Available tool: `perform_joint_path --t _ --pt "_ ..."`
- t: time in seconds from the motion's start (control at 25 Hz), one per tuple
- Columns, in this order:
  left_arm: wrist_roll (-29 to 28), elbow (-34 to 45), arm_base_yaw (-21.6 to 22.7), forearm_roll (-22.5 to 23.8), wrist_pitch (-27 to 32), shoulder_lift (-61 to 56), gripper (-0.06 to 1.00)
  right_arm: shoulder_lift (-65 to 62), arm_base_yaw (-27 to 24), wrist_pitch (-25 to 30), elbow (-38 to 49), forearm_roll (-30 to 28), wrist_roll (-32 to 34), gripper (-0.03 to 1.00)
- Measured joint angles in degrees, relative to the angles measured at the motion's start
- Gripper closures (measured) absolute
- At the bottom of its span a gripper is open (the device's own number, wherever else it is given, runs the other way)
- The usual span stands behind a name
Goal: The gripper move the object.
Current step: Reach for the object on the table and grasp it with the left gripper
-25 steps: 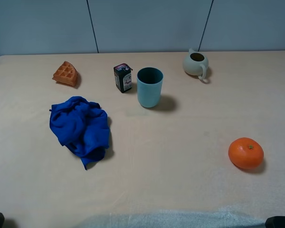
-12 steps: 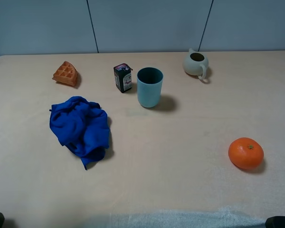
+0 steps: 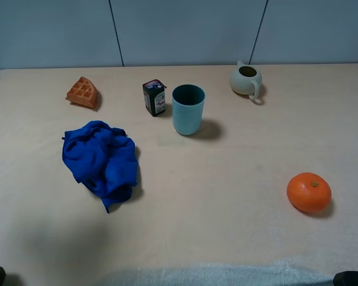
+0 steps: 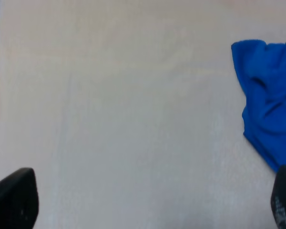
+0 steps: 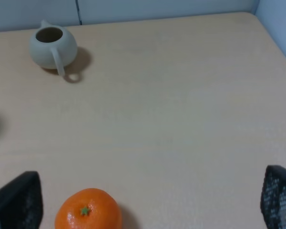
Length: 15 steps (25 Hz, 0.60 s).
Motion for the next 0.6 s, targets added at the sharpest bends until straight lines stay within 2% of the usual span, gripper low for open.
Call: perform_joint_path --t 0.44,0.6 --pt "-3.88 -5.31 0.0 -0.64 -6.52 13.97 -0.05 0.0 0.0 0.0 0.0 0.0 0.0 0.27" --pt "-5.67 -7.8 0.0 -0.64 -7.01 19.17 -0.05 0.0 0.0 0.0 0.0 0.0 0.0 0.27"
